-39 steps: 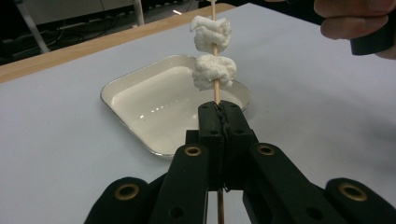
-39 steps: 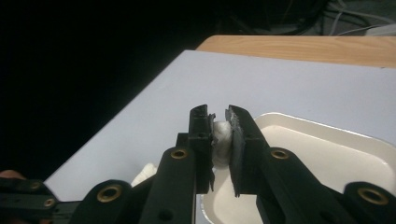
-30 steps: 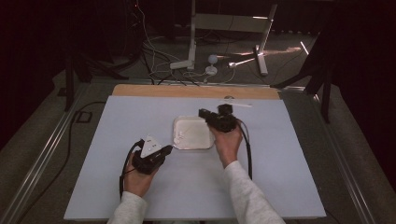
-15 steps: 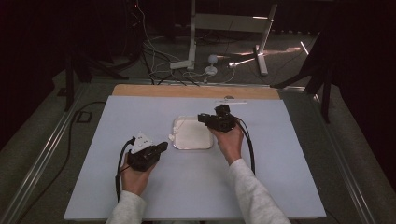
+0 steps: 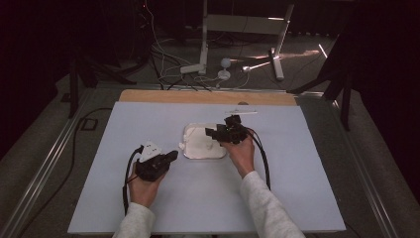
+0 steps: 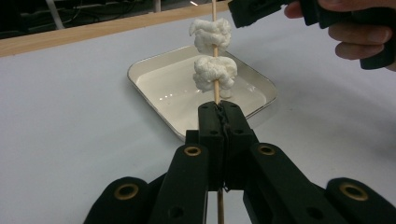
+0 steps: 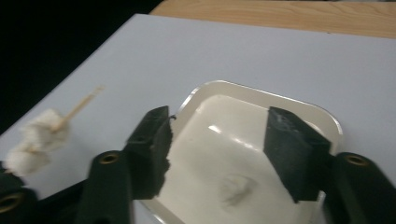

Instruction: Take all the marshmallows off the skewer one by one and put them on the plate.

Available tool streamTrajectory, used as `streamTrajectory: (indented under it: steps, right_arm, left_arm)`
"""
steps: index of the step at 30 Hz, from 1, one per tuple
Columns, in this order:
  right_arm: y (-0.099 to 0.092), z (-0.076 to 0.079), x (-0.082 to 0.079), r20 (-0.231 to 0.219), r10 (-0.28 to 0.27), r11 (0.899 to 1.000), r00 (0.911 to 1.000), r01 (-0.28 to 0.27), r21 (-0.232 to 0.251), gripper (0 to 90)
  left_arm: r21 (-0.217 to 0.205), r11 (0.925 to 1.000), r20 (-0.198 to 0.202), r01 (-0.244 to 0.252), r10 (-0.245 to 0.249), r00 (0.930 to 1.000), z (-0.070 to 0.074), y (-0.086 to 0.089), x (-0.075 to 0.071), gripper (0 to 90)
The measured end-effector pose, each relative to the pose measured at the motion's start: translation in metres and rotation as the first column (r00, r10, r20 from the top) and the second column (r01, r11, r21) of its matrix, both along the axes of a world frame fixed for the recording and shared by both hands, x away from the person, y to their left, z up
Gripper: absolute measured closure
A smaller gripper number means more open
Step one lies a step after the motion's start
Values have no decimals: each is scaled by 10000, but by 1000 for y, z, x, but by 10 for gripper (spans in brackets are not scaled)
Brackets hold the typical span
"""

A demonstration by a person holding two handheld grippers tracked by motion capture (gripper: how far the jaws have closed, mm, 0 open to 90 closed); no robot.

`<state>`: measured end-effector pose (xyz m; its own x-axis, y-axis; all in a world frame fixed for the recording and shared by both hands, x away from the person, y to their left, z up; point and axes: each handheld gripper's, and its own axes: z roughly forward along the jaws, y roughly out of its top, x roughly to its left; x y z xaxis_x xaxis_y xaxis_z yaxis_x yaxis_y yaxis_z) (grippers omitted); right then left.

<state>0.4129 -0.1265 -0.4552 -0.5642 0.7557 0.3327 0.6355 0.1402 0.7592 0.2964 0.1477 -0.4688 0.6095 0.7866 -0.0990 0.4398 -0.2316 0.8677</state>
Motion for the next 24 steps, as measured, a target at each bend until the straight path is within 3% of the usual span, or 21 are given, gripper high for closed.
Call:
streamTrajectory:
  steps: [5,11,18,24]
  right_arm:
    - [3,4,-6,56,323,9994,9995,-323,117,263]
    - [4,6,-12,106,401,9983,9991,-405,408,210]
    - [3,3,-19,-72,524,9933,9986,-514,1033,212]
    - [10,6,-24,102,845,9892,9964,-851,1195,229]
  left_arm:
    - [-24,10000,14,-9,9,10000,0,0,0,897]
    - [-43,10000,31,-24,24,10000,0,0,0,897]
    - [-69,10000,58,-41,41,10000,0,-1,0,896]
    - [-100,10000,65,-3,3,10000,1,-2,-1,896]
